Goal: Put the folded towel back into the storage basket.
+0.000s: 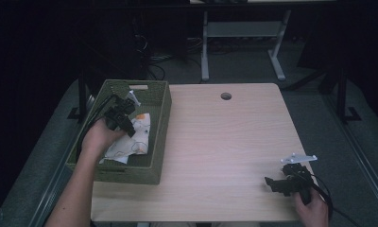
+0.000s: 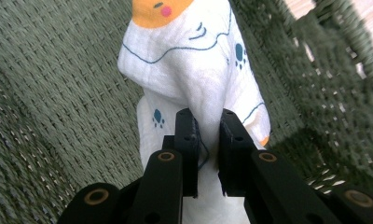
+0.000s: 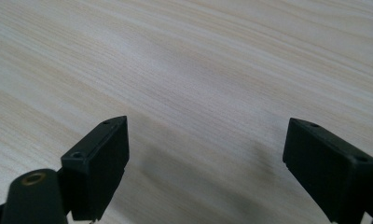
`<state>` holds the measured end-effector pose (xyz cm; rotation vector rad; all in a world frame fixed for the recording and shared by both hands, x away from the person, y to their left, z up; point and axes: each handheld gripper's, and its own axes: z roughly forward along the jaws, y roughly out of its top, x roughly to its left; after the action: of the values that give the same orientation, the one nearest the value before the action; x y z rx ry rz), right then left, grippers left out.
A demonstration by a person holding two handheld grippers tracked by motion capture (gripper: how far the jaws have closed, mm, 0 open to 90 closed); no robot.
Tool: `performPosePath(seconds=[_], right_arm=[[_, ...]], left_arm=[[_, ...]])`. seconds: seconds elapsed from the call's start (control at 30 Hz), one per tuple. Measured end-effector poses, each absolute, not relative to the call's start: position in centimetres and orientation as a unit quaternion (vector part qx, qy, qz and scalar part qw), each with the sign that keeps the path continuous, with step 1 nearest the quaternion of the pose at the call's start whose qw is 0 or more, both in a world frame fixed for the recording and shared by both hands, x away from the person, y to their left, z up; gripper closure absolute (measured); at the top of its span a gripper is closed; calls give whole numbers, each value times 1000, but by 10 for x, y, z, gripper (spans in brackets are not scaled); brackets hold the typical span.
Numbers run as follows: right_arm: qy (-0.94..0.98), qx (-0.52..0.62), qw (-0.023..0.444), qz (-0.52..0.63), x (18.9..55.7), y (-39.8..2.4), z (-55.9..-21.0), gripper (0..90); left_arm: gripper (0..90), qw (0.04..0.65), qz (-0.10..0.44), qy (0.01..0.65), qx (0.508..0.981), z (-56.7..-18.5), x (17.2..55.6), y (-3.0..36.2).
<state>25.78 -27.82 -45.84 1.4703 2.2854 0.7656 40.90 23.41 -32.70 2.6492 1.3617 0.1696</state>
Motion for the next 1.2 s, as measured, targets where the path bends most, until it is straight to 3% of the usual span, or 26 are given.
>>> performPosePath(seconds=[0.3,0.33,0.37,0.43,1.2], right_arm=[[800,513,161,267,259,-278,-458,142],[800,513,161,267,259,-278,-459,142],[799,515,158,266,260,-277,-459,142],[800,515,157,265,259,-277,-458,142],[800,513,161,267,258,-277,-457,142]], left_arm=[[788,82,60,423,901,-334,413,237],[743,86,76,411,904,-334,416,237],[595,83,92,411,903,-335,418,238],[575,85,77,432,894,-337,425,245],[550,102,76,442,888,-339,410,241]])
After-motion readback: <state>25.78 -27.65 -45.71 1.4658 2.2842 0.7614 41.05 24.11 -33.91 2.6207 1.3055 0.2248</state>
